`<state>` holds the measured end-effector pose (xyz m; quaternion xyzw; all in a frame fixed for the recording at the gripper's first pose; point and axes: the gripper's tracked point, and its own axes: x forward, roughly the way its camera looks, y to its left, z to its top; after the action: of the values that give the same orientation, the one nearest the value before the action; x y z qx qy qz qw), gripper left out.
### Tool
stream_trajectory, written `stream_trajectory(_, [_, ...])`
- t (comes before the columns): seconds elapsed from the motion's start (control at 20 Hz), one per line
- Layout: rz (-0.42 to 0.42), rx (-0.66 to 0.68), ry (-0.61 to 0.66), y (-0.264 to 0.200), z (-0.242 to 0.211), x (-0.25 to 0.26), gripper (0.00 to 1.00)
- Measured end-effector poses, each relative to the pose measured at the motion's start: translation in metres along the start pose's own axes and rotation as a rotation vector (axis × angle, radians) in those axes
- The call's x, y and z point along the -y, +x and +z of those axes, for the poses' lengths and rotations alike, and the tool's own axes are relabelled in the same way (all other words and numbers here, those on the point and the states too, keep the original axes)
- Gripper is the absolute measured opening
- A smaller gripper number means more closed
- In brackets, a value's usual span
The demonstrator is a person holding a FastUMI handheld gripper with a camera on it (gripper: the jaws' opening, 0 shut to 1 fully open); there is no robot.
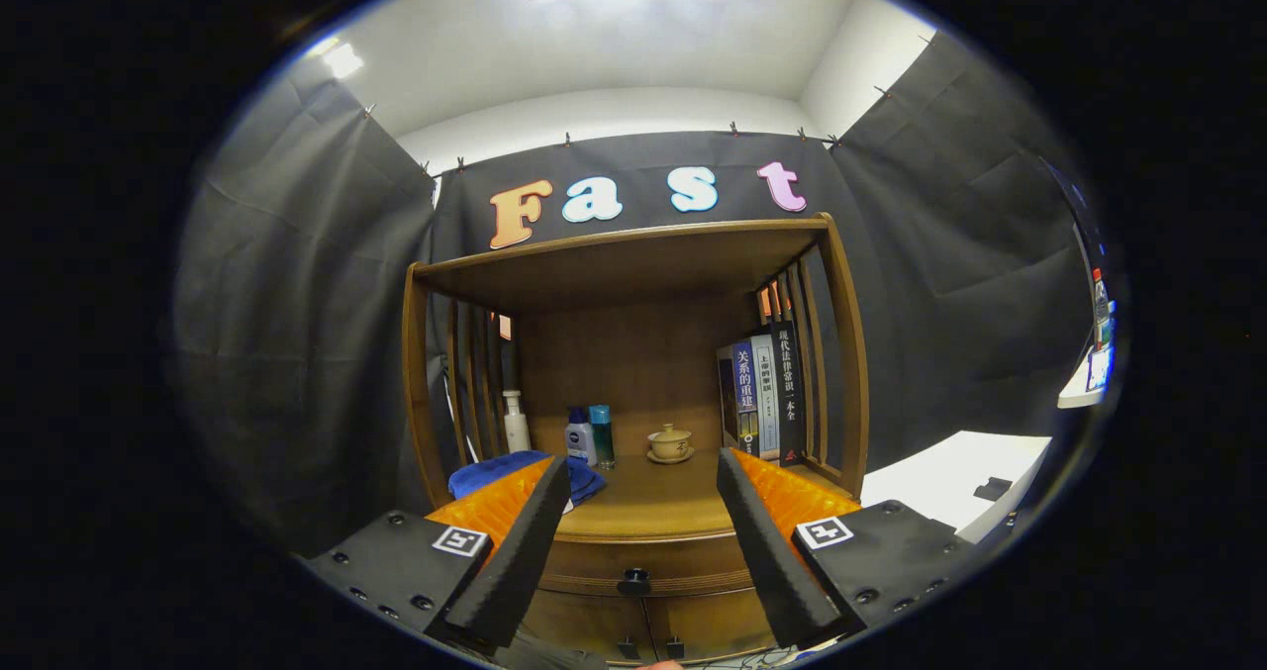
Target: Pull open the drawer, take out the items inside it, and place them on the countertop above the cabinet.
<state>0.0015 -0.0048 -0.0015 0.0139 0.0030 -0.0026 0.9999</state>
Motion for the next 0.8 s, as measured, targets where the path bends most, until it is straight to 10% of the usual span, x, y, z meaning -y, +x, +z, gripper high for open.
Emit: stream_trajectory(0.8, [0.005,-0.012,0.016,0.0000,-0.0042,-0.0005,0.97])
